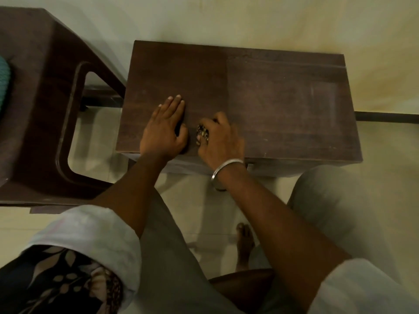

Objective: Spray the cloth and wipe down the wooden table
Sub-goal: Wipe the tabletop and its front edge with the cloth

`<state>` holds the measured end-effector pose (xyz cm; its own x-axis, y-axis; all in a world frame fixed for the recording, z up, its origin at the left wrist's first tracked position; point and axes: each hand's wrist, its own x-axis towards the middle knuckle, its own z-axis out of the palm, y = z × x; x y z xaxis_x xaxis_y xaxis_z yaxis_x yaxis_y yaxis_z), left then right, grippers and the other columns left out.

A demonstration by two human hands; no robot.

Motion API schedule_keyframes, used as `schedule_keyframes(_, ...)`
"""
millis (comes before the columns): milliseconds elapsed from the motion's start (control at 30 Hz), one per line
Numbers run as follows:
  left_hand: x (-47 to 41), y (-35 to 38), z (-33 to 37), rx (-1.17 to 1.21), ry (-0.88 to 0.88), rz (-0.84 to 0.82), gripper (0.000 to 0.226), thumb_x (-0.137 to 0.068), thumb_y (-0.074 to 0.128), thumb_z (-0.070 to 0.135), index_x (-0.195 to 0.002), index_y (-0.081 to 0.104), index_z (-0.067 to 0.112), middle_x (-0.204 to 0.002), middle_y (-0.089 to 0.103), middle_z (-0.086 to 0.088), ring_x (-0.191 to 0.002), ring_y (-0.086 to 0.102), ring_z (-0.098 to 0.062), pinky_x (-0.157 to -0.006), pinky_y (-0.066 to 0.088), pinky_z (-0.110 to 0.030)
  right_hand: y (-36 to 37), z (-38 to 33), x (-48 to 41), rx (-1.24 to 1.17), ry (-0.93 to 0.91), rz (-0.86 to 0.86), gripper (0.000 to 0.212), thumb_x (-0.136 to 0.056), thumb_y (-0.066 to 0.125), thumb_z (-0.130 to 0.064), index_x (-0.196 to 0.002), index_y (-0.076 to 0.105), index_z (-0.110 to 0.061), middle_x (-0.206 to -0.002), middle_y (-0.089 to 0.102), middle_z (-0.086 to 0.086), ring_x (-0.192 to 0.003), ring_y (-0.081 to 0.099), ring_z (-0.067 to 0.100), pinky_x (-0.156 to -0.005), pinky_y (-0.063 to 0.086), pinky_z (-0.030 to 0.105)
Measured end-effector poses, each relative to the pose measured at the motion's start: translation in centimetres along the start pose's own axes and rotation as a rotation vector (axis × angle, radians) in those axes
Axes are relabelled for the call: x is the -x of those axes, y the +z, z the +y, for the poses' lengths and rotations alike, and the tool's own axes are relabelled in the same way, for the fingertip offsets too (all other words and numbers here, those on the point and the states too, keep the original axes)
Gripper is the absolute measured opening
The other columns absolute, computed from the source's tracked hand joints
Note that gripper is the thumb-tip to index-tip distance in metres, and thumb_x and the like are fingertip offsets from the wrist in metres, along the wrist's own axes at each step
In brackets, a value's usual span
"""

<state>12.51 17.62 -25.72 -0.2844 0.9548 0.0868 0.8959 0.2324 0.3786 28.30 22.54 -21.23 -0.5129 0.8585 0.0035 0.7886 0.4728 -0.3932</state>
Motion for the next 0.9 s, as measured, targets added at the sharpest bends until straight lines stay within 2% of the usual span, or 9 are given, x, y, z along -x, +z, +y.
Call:
schedule_keyframes(100, 0.0, 0.0, -0.2, 0.011, -0.001, 0.001, 0.066, -0.096, 0.036, 0.037, -0.155, 0.037, 0.009, -0.164, 0.032, -0.009, -0.154, 0.024, -0.022, -0.127, 0.014, -0.037, -0.3, 0.0, -2.8, -0.024, 0.033, 0.002, 0.036, -0.074, 0.072, -0.021, -0.109, 0.063, -0.027, -0.115, 0.051, 0.002, -0.089, 0.057, 0.031, -0.067, 0.047, 0.034)
schedule_keyframes(233, 0.0, -0.3, -0.1, 0.004, 0.001, -0.01, 0.066, -0.096, 0.036, 0.037, -0.156, 0.037, 0.009, -0.164, 0.031, -0.009, -0.154, 0.023, -0.022, -0.127, 0.014, -0.038, -0.1, 0.2, -1.5, -0.001, 0.052, 0.014, 0.035, -0.077, 0.071, -0.022, -0.111, 0.062, -0.029, -0.117, 0.051, 0.001, -0.087, 0.056, 0.029, -0.062, 0.036, 0.03)
schedule_keyframes(300, 0.1, -0.5, 0.1, 0.006, -0.001, -0.012, 0.065, -0.097, 0.037, 0.036, -0.156, 0.036, 0.008, -0.164, 0.03, -0.01, -0.154, 0.023, -0.023, -0.127, 0.014, -0.038, -0.2, 0.7, 0.2, 0.01, 0.044, -0.002, 0.039, -0.078, 0.071, -0.023, -0.114, 0.061, -0.031, -0.119, 0.049, -0.001, -0.09, 0.055, 0.027, -0.062, 0.036, 0.029)
schedule_keyframes(400, 0.3, -0.6, 0.2, 0.003, -0.004, -0.023, 0.065, -0.097, 0.037, 0.035, -0.156, 0.035, 0.008, -0.165, 0.03, -0.01, -0.154, 0.022, -0.023, -0.127, 0.013, -0.038, -0.6, 1.1, 0.2, -0.012, 0.051, -0.018, 0.043, -0.076, 0.072, -0.024, -0.116, 0.061, -0.033, -0.121, 0.049, -0.001, -0.095, 0.054, 0.027, -0.065, 0.042, 0.031)
schedule_keyframes(533, 0.3, -0.7, 0.4, -0.009, 0.004, -0.018, 0.062, -0.098, 0.036, 0.032, -0.155, 0.036, 0.007, -0.164, 0.03, -0.01, -0.154, 0.024, -0.025, -0.127, 0.015, -0.04, -1.0, 0.6, -1.0, -0.059, 0.096, 0.008, 0.035, -0.077, 0.072, -0.022, -0.11, 0.064, -0.028, -0.116, 0.052, 0.002, -0.09, 0.056, 0.031, -0.069, 0.049, 0.035)
schedule_keyframes(700, 0.4, -0.6, 1.0, -0.117, 0.001, -0.061, 0.066, -0.101, 0.023, 0.036, -0.158, 0.027, 0.002, -0.166, 0.023, -0.015, -0.155, 0.017, -0.029, -0.128, 0.012, -0.043, -0.4, 1.7, 2.3, -0.007, 0.069, 0.029, 0.034, -0.082, 0.068, -0.02, -0.114, 0.061, -0.03, -0.122, 0.049, -0.001, -0.095, 0.053, 0.029, -0.061, 0.037, 0.031)
schedule_keyframes(767, 0.3, -0.3, 1.6, -0.147, 0.032, -0.104, 0.068, -0.102, 0.017, 0.039, -0.158, 0.022, 0.0, -0.167, 0.017, -0.018, -0.156, 0.012, -0.031, -0.128, 0.008, -0.044, -0.6, 1.8, 1.8, -0.018, 0.055, 0.029, 0.034, -0.082, 0.068, -0.02, -0.114, 0.061, -0.03, -0.122, 0.05, -0.001, -0.095, 0.053, 0.029, -0.062, 0.04, 0.032)
schedule_keyframes(900, -0.5, 1.0, 4.2, -0.169, 0.112, -0.154, 0.071, -0.101, 0.01, 0.042, -0.16, 0.017, 0.002, -0.169, 0.011, -0.016, -0.157, 0.006, -0.029, -0.128, 0.004, -0.044, -1.4, 1.6, -1.9, -0.067, 0.106, 0.046, 0.03, -0.082, 0.069, -0.019, -0.111, 0.063, -0.025, -0.119, 0.054, 0.004, -0.094, 0.055, 0.032, -0.074, 0.048, 0.036)
